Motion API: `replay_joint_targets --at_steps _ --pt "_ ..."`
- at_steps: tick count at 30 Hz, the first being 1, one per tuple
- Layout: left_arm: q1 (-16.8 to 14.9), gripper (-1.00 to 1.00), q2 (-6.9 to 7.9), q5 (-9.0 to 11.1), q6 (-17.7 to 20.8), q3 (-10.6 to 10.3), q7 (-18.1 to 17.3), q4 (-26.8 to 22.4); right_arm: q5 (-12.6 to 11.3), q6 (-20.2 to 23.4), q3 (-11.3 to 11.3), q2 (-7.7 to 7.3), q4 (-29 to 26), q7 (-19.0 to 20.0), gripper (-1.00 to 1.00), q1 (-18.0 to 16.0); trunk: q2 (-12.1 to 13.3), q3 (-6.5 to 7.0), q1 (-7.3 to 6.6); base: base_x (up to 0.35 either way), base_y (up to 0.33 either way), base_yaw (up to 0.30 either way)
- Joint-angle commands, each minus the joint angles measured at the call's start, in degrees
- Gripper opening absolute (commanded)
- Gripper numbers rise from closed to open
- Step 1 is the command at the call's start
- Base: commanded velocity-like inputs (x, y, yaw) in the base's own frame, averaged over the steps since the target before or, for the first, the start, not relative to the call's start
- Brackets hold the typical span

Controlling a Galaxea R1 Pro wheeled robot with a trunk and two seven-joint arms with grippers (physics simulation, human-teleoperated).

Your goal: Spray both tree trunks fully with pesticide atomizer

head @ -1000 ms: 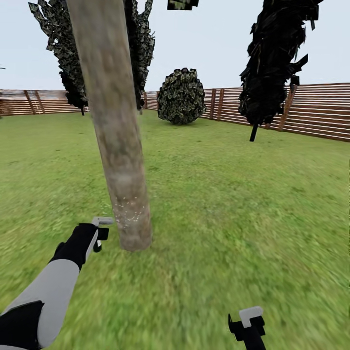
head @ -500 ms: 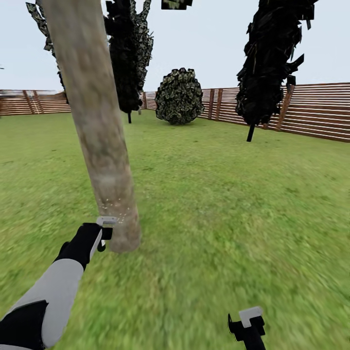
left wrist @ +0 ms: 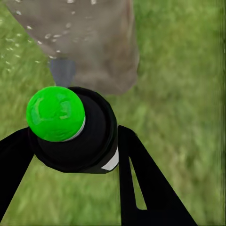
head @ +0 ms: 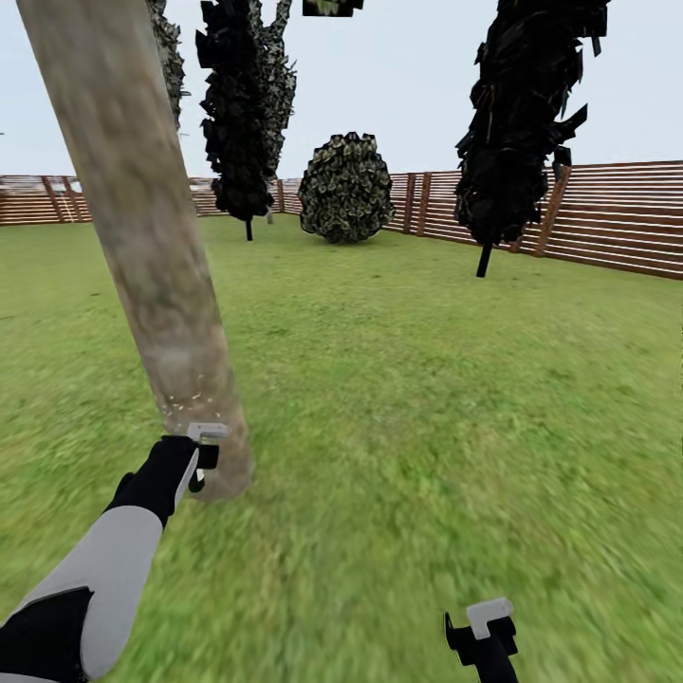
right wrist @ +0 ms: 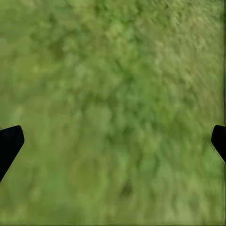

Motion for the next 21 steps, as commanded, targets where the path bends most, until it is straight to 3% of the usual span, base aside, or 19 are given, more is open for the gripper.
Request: replay_joint_targets --at_steps 1,8,21 --pt "0.0 -1.0 -0.03 -0.2 0.3 0.1 -0.1 -0.1 0.3 0.1 0.4 0.0 0.0 -0.6 1.0 0.0 0.0 -0.05 -0.01 0.006 -0.269 0.0" --pt "0.0 -1.0 0.17 -0.3 0.3 0.4 -0.1 -0.1 0.3 0.1 0.4 0.01 0.0 -0.6 1.0 0.0 0.0 -0.05 -0.01 0.001 -0.269 0.027" --pt "0.2 -1.0 0.55 -0.4 0.3 0.3 -0.1 -2.6 0.3 0.1 0.4 0.01 0.0 -0.6 1.0 0.0 0.0 -0.05 -0.01 0.052 -0.269 0.25"
